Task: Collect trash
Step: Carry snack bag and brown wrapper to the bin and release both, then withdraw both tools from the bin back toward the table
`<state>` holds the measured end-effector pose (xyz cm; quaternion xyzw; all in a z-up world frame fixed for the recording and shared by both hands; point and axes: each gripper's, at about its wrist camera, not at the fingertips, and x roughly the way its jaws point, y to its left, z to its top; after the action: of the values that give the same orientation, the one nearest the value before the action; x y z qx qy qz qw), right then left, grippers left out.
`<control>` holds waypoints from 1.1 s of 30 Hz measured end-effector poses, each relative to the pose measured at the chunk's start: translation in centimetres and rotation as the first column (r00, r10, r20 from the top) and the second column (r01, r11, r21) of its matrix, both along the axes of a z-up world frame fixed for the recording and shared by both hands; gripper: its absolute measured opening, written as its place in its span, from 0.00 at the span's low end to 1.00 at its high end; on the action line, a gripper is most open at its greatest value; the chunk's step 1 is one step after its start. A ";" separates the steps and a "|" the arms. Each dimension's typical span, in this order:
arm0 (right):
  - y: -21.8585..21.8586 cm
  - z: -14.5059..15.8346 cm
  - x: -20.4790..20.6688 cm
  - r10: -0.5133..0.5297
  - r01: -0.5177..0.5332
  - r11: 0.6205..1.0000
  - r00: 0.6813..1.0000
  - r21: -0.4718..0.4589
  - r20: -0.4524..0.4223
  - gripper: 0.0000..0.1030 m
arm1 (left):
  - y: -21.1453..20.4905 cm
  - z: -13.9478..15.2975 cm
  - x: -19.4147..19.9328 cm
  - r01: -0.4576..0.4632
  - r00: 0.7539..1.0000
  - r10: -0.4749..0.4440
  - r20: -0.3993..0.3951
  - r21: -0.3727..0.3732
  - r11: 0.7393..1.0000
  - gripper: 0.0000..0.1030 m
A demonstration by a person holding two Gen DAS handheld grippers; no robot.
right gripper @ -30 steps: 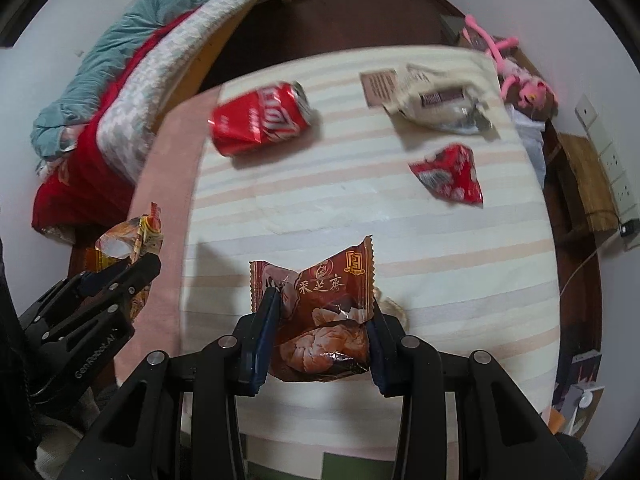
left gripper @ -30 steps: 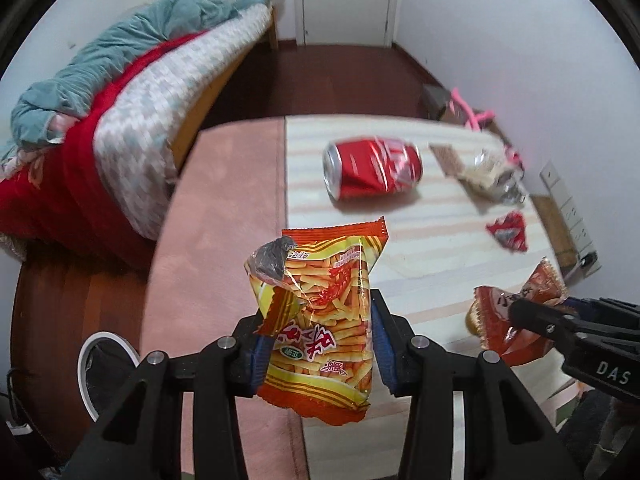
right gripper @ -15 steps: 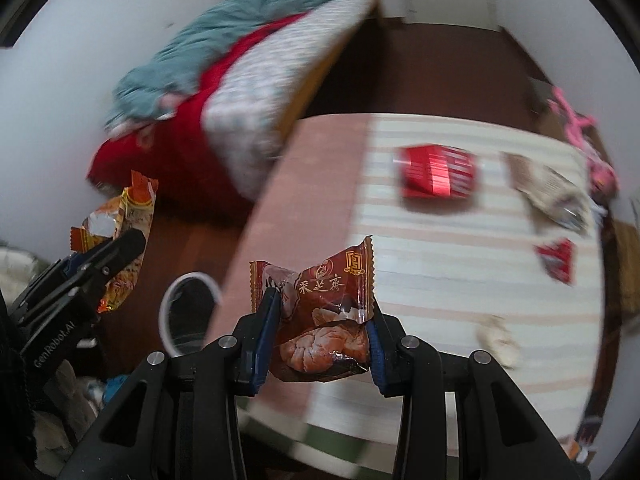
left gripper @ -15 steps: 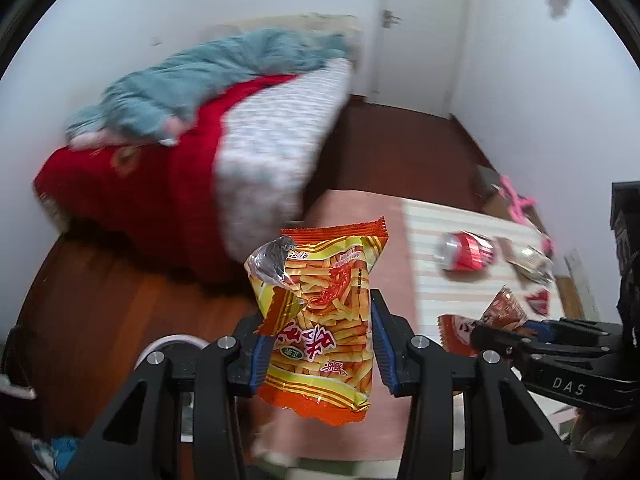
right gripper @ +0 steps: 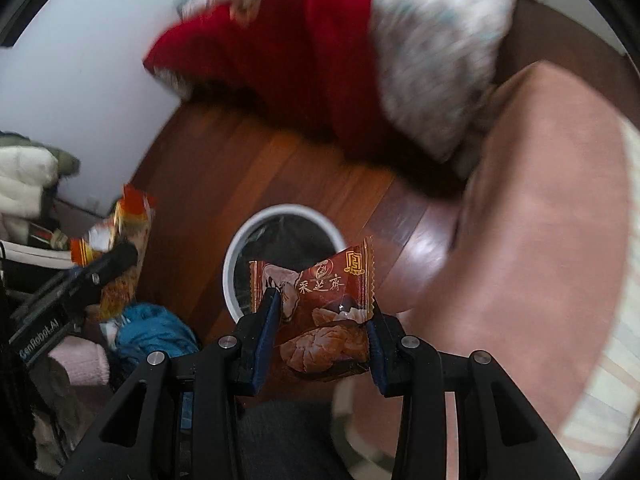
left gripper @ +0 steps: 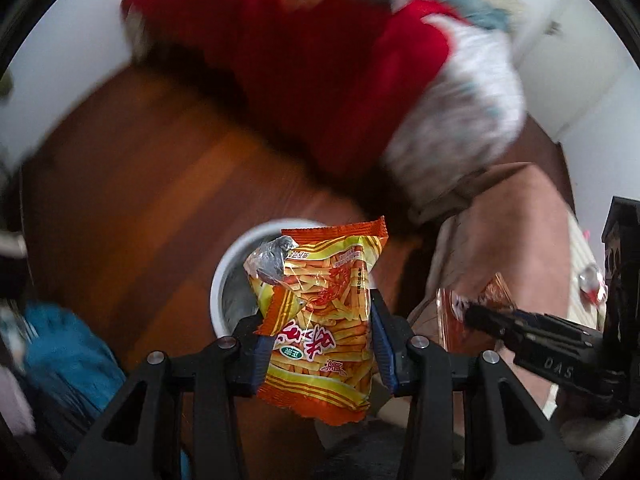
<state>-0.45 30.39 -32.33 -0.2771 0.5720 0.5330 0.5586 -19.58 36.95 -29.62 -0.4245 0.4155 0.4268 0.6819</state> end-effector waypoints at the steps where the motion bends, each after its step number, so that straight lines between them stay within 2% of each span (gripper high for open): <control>1: 1.1 -1.5 -0.6 0.008 -0.008 1.000 1.000 -0.026 -0.002 0.40 | 0.6 -1.7 -0.7 -0.012 1.000 0.012 0.007 -0.041 0.999 0.37; 5: 5.1 -7.3 -2.7 0.048 -0.048 0.991 0.999 -0.123 -0.004 0.40 | 2.2 -8.1 -3.1 -0.087 0.996 0.089 0.002 -0.188 0.978 0.40; 7: 7.0 -10.1 -3.7 0.064 -0.063 0.984 0.998 -0.169 -0.002 0.40 | 2.5 -10.6 -3.6 -0.109 0.994 0.109 -0.014 -0.239 0.965 0.49; 9: 8.7 -12.1 -4.3 0.060 -0.059 0.978 0.998 -0.200 0.000 0.42 | 2.5 -12.3 -4.0 -0.131 0.991 0.131 -0.017 -0.270 0.954 0.83; 11: 9.9 -13.9 -4.5 0.046 -0.049 0.975 0.999 -0.219 -0.016 0.45 | 2.4 -13.3 -4.7 -0.158 0.987 0.157 -0.029 -0.288 0.944 0.93; 14: 11.7 -15.7 -4.1 0.018 -0.026 0.974 0.999 -0.226 -0.036 0.60 | 2.2 -14.0 -5.6 -0.202 0.979 0.188 -0.077 -0.280 0.938 0.94; 16: 12.5 -15.7 -3.7 0.012 -0.021 0.976 0.999 -0.215 -0.044 0.78 | 2.3 -13.7 -6.4 -0.222 0.974 0.204 -0.095 -0.261 0.940 0.95; 18: 12.6 -15.0 -3.6 0.012 -0.019 0.982 0.999 -0.186 -0.039 0.88 | 2.1 -13.2 -7.0 -0.241 0.968 0.218 -0.126 -0.217 0.946 0.95; 20: 12.4 -14.1 -3.4 0.016 -0.022 0.988 0.999 -0.154 -0.035 0.92 | 1.9 -12.5 -7.7 -0.257 0.962 0.234 -0.143 -0.169 0.952 0.95; 22: 12.2 -13.4 -3.3 0.016 -0.020 0.990 0.999 -0.138 -0.031 1.00 | 1.6 -11.8 -7.8 -0.267 0.954 0.244 -0.177 -0.124 0.956 0.95; 27: 10.0 -11.2 -4.5 0.067 -0.060 0.991 0.996 -0.121 0.058 1.00 | 0.9 -11.1 -7.5 -0.244 0.952 0.224 -0.207 -0.075 0.967 0.95; 30: 8.2 -10.6 -5.2 0.129 -0.106 0.983 0.979 -0.148 0.156 1.00 | 0.5 -11.0 -6.8 -0.223 0.959 0.203 -0.200 -0.079 0.972 0.97; 33: 6.9 -10.3 -5.5 0.169 -0.137 0.977 0.965 -0.164 0.201 1.00 | 0.0 -10.5 -6.1 -0.204 0.961 0.188 -0.202 -0.063 0.977 1.00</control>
<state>-5.90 37.33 -42.65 -0.4172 0.5236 0.4974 0.5516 -25.69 36.93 -40.12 -0.4478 0.4535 0.5141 0.5740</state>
